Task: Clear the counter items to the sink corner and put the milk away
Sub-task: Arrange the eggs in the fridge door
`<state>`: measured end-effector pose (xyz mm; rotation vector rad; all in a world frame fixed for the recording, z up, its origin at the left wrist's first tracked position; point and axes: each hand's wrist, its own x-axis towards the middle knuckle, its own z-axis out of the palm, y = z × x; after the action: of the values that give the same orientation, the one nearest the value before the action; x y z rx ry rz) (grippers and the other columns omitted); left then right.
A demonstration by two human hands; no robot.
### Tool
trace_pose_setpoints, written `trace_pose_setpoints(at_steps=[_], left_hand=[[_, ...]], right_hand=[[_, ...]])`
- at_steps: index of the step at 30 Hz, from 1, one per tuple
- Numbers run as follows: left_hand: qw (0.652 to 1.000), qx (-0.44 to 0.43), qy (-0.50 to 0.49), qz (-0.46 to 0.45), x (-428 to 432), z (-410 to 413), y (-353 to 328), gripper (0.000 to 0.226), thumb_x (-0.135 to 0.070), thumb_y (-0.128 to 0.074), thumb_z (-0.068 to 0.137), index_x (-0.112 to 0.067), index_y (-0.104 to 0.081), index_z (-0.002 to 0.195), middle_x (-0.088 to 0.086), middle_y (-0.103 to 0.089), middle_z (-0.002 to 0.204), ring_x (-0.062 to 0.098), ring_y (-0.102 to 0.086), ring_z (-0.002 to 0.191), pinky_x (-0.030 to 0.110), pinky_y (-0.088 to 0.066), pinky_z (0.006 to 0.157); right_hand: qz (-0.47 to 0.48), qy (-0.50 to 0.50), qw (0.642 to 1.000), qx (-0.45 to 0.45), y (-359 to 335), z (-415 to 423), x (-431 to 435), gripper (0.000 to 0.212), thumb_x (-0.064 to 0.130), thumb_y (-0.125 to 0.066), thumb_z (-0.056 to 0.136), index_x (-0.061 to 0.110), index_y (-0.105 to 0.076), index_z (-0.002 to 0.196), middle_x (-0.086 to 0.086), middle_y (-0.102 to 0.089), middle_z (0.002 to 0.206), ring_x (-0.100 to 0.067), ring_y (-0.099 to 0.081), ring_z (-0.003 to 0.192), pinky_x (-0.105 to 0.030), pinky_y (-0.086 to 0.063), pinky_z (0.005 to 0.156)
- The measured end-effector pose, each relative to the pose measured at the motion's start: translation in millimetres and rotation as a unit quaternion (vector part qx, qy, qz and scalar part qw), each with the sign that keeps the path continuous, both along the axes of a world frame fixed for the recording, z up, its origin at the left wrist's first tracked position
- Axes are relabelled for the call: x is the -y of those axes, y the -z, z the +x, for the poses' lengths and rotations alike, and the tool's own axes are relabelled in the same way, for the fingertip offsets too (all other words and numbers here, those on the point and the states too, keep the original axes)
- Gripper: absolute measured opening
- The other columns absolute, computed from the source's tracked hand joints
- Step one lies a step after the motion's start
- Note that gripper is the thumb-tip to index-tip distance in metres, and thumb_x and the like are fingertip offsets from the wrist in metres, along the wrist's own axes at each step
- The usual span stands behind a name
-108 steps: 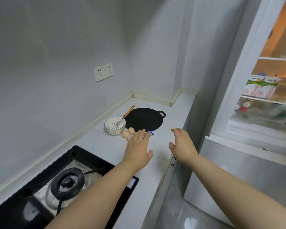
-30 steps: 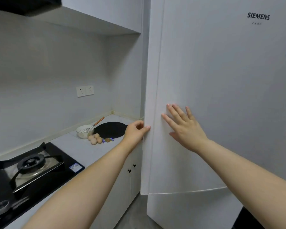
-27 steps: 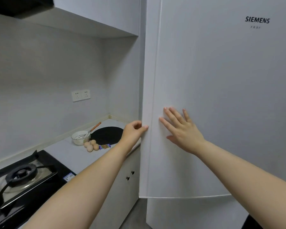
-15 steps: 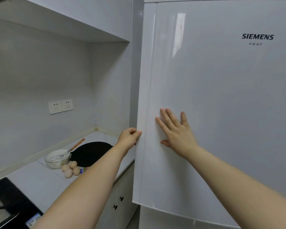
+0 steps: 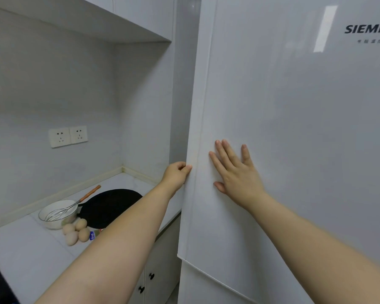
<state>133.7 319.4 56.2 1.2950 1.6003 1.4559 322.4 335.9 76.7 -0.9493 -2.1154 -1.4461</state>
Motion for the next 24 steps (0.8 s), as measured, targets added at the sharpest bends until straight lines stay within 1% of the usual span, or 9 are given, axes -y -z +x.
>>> trace_pose_setpoints(at_steps=[4,7,11,14,17,19,22,24], left_hand=[[1.0,0.025,-0.01,0.007,-18.3,6.7,2.0,0.015,-0.02,-0.049,0.097,-0.013,-0.063,0.095,0.003,-0.062,0.095,0.02,-0.057,0.091,0.038,-0.048,0.091],[1.0,0.031,-0.002,0.004,-29.8,11.4,0.0,0.014,-0.02,-0.048,0.097,-0.016,-0.061,0.095,0.0,-0.061,0.094,0.019,-0.056,0.092,0.038,-0.048,0.094],[0.999,0.037,0.003,0.001,-41.0,13.4,1.7,0.013,-0.02,-0.049,0.097,-0.017,-0.061,0.096,-0.001,-0.062,0.094,0.02,-0.058,0.094,0.04,-0.049,0.095],[0.999,0.042,0.004,0.004,-46.9,9.5,4.3,0.014,-0.022,-0.05,0.096,-0.016,-0.063,0.098,-0.003,-0.063,0.091,0.018,-0.058,0.09,0.037,-0.05,0.089],[0.999,0.034,-0.003,0.008,-52.4,5.0,6.9,0.018,-0.024,-0.05,0.096,-0.014,-0.064,0.102,-0.002,-0.063,0.094,0.017,-0.058,0.089,0.036,-0.051,0.087],[0.999,0.034,-0.007,0.01,-54.0,6.2,10.4,0.02,-0.023,-0.05,0.096,-0.013,-0.064,0.103,-0.001,-0.064,0.094,0.017,-0.059,0.09,0.037,-0.051,0.088],[0.997,0.066,-0.032,0.023,-54.7,14.5,15.7,0.02,-0.022,-0.053,0.094,-0.011,-0.067,0.104,0.001,-0.066,0.099,0.017,-0.06,0.094,0.038,-0.05,0.093],[0.994,0.078,-0.061,0.036,-51.5,21.1,13.6,0.023,-0.022,-0.054,0.094,-0.009,-0.066,0.108,0.004,-0.066,0.106,0.016,-0.059,0.095,0.033,-0.048,0.093]], right_hand=[[0.006,0.021,1.0,0.009,1.2,0.6,-16.8,0.085,0.048,-0.07,0.067,0.007,-0.045,0.138,-0.017,-0.036,0.148,-0.029,-0.022,0.138,-0.054,0.003,0.112],[0.009,0.034,0.999,0.015,1.1,3.5,-26.5,0.084,0.049,-0.067,0.069,0.007,-0.045,0.138,-0.017,-0.035,0.148,-0.029,-0.022,0.138,-0.055,0.005,0.112],[0.021,0.04,0.999,0.019,4.2,6.2,-38.4,0.083,0.051,-0.064,0.071,0.006,-0.044,0.138,-0.018,-0.036,0.148,-0.031,-0.022,0.138,-0.056,0.002,0.111],[0.033,0.044,0.998,0.024,5.1,4.8,-44.1,0.082,0.053,-0.06,0.073,0.006,-0.043,0.139,-0.018,-0.035,0.148,-0.031,-0.023,0.138,-0.057,-0.001,0.11],[0.035,0.057,0.997,0.029,4.9,3.4,-45.4,0.082,0.055,-0.056,0.074,0.007,-0.043,0.139,-0.017,-0.035,0.149,-0.03,-0.025,0.139,-0.058,-0.002,0.109],[0.036,0.058,0.997,0.031,6.5,4.0,-45.1,0.081,0.055,-0.055,0.075,0.008,-0.042,0.139,-0.017,-0.034,0.149,-0.03,-0.025,0.139,-0.058,-0.003,0.108],[0.027,0.069,0.997,0.036,6.9,5.1,-45.6,0.08,0.055,-0.051,0.077,0.008,-0.04,0.141,-0.017,-0.033,0.15,-0.032,-0.02,0.139,-0.059,-0.002,0.108],[0.012,0.082,0.996,0.042,5.5,3.5,-46.7,0.08,0.056,-0.049,0.078,0.009,-0.039,0.142,-0.016,-0.032,0.15,-0.032,-0.019,0.14,-0.059,-0.003,0.107]])
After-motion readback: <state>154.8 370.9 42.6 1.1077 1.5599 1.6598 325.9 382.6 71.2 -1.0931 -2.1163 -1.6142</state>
